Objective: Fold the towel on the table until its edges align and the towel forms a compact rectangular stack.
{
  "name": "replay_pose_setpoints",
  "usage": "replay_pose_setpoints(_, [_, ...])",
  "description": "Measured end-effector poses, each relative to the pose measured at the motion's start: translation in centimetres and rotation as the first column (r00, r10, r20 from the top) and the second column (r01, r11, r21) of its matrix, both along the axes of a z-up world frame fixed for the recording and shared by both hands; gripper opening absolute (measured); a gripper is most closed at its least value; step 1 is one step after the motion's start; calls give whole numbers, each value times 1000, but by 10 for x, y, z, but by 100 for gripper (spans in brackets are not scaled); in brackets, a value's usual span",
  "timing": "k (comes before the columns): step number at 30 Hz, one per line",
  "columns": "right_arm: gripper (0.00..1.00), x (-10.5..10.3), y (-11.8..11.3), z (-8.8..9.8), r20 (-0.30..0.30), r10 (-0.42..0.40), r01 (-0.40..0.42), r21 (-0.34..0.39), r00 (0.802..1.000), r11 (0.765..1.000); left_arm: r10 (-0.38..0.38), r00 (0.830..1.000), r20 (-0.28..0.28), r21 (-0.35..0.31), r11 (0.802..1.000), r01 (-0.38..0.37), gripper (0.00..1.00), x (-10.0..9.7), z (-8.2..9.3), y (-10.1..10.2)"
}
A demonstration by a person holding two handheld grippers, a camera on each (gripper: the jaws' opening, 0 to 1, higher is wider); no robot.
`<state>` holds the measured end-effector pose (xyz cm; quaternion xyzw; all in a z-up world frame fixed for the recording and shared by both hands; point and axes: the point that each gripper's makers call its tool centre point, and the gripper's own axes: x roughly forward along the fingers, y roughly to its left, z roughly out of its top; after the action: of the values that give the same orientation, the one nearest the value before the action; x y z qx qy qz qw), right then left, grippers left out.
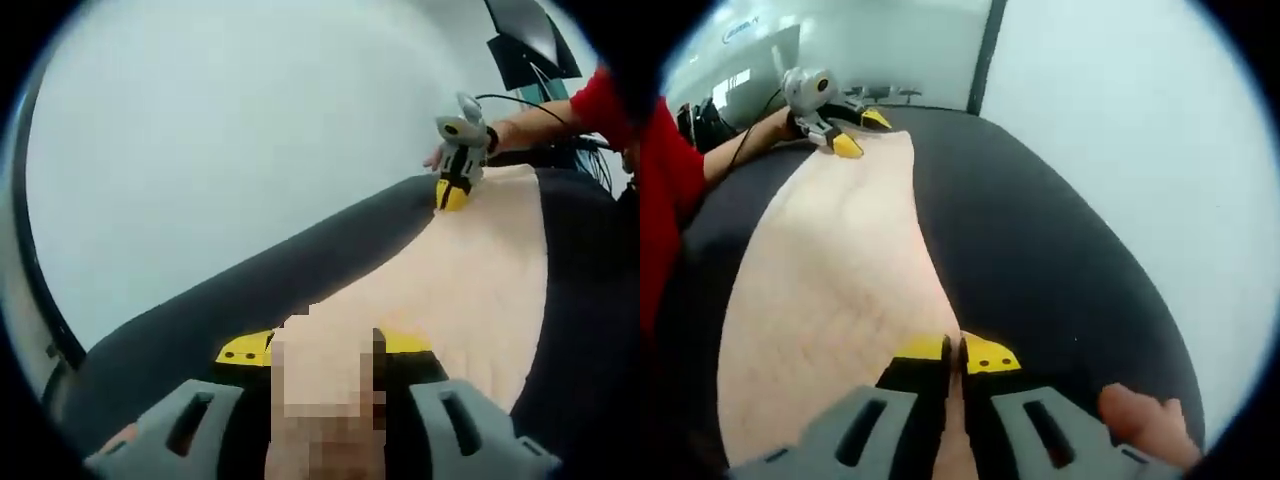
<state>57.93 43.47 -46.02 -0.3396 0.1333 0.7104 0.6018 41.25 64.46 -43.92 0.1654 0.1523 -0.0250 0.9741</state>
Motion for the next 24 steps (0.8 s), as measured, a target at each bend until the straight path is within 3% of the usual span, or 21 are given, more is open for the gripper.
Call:
replay_pose_setpoints(2, [9,8,-6,10,-81,-103,102,-17,991,995,1,1000,-2,4,1000,-1,37,0,0,0])
replay_pose_setpoints(4, [11,15,-3,32,-92,-117,124,70,989,990,1,1000,18,-11,1000,-1,37,1,4,-3])
replay_pose_setpoints(6, [5,13,-14,43,-112,-123,132,81,986,988,-38,999,34,-23,999,39,37,3,9,-16])
replay_pose_setpoints(8, [5,9,-23,43,-122,-118,127,68,985,990,-52,998,38,-23,998,53,38,5,10,-27])
replay_pose_setpoints(10, [6,-1,-34,34,-140,-100,106,39,985,994,-78,997,-12,55,995,79,38,7,6,-35])
replay_pose_setpoints(11, [6,-9,-41,26,-159,-92,93,0,983,996,-89,996,-3,52,995,89,38,11,10,-43])
replay_pose_setpoints(13, [7,-9,-53,11,-93,-103,98,-63,990,993,-159,987,17,-37,986,160,37,23,23,-78])
replay_pose_setpoints(14, [7,-8,-55,7,-66,-99,95,-61,993,994,-198,980,-31,-79,978,195,37,29,21,-98])
replay_pose_setpoints(15, [7,-7,-55,4,-64,-106,103,-50,992,993,-209,975,-73,-59,977,205,37,33,17,-108])
replay_pose_setpoints(17, [7,-4,-55,-4,-45,-102,100,-49,994,994,-231,963,-136,71,968,242,38,52,9,-130])
replay_pose_setpoints(19, [7,0,-51,-5,-54,-117,115,-33,992,993,-208,952,-226,125,963,240,37,68,-11,-136])
replay_pose_setpoints(20, [7,1,-51,-2,-70,-141,139,-36,987,990,-185,945,-270,97,971,218,34,72,-21,-135])
replay_pose_setpoints(21, [8,2,-52,0,-67,-143,141,-35,987,989,-209,948,-241,-16,977,212,30,77,-16,-142])
replay_pose_setpoints(22, [8,3,-55,8,-61,-149,147,-28,987,989,-198,944,-264,-98,979,178,30,77,-18,-141])
replay_pose_setpoints(23, [8,4,-59,15,-59,-163,162,-20,985,987,-148,942,-302,-127,985,114,34,75,-22,-128])
replay_pose_setpoints(24, [8,7,-63,23,-56,-182,182,-3,982,983,-125,953,-277,-138,986,89,42,78,-18,-120])
